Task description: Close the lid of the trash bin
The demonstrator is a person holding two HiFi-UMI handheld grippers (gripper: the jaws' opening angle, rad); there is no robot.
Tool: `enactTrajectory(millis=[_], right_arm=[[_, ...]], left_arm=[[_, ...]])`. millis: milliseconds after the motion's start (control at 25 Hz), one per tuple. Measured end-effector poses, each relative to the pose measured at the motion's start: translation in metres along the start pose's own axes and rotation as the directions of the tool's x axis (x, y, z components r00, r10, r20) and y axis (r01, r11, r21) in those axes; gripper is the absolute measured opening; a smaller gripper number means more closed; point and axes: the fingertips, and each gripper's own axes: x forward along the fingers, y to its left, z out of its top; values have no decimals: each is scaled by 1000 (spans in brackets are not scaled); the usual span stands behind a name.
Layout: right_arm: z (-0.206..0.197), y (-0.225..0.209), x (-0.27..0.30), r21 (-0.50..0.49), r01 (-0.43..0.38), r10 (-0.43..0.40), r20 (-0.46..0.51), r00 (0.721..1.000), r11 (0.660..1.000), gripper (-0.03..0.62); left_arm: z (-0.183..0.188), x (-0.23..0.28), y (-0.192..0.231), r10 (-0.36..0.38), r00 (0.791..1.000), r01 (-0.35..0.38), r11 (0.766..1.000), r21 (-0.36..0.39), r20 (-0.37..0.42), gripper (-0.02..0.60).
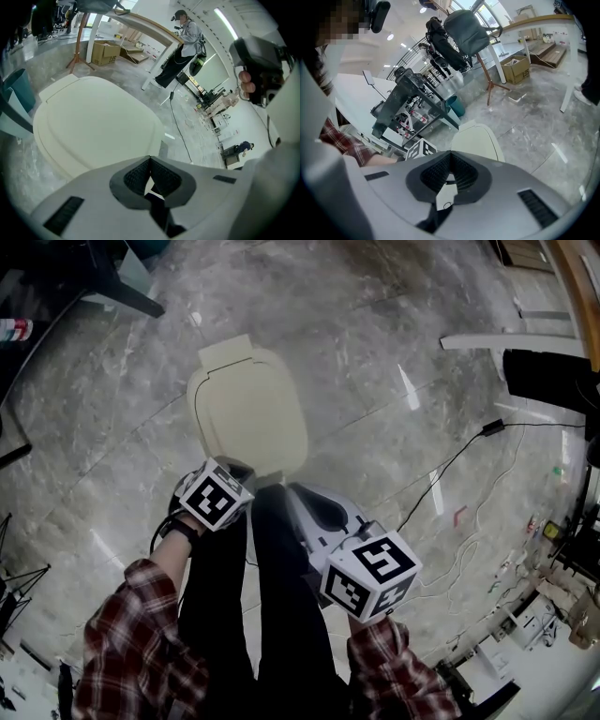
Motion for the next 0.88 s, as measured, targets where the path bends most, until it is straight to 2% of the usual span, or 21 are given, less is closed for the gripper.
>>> enactTrajectory(millis=[360, 560, 880], right_arm=[[-10, -4, 7, 39, 1, -1, -20, 1000, 999, 12], [-8, -1, 11, 35, -10, 11, -28, 1000, 999, 12], [-2, 2, 8, 16, -2, 2, -29, 1000, 1000, 12]], left_arm=[[-1, 9, 2, -23, 999, 24, 1000, 15, -34, 12], [-2, 11, 1, -51, 998, 50, 998, -32, -34, 11], [-7, 4, 3, -18, 999, 17, 998, -56, -34, 12]])
